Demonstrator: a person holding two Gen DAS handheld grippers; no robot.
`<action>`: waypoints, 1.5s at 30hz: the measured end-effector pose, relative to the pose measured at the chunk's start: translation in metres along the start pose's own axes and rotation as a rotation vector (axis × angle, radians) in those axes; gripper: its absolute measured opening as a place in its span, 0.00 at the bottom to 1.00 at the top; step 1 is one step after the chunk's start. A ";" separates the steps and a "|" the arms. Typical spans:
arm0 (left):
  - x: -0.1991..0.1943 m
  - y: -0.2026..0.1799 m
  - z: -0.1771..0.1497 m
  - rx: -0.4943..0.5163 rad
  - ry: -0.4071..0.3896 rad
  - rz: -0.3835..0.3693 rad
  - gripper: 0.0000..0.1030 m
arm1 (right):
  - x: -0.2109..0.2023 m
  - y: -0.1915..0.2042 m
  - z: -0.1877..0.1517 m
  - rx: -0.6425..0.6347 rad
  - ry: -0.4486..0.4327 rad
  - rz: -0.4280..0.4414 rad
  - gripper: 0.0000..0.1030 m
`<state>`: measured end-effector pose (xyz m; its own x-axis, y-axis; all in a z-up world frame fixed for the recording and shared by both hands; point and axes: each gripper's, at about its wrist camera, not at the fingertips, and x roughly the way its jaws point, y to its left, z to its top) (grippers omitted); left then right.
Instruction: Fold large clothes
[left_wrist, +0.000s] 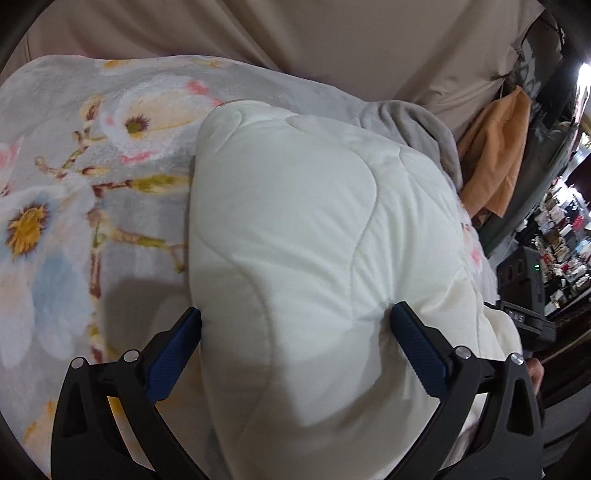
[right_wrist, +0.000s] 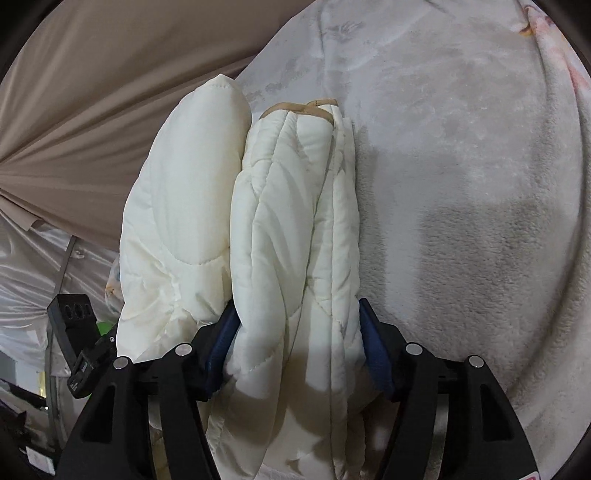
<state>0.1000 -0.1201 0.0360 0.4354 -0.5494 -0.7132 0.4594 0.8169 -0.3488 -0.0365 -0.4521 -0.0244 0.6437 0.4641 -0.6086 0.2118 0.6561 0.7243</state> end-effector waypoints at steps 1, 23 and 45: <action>0.002 -0.005 0.001 0.006 -0.006 0.019 0.96 | 0.001 0.002 0.001 -0.008 0.000 0.000 0.61; 0.012 -0.045 0.032 0.229 -0.141 0.270 0.70 | 0.024 0.045 0.033 -0.187 -0.120 -0.127 0.28; -0.010 -0.054 0.027 0.291 -0.235 0.275 0.58 | 0.011 0.066 0.017 -0.277 -0.263 -0.127 0.24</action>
<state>0.0918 -0.1634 0.0786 0.7197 -0.3719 -0.5863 0.4859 0.8730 0.0426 -0.0030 -0.4137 0.0218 0.7988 0.2247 -0.5580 0.1184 0.8507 0.5122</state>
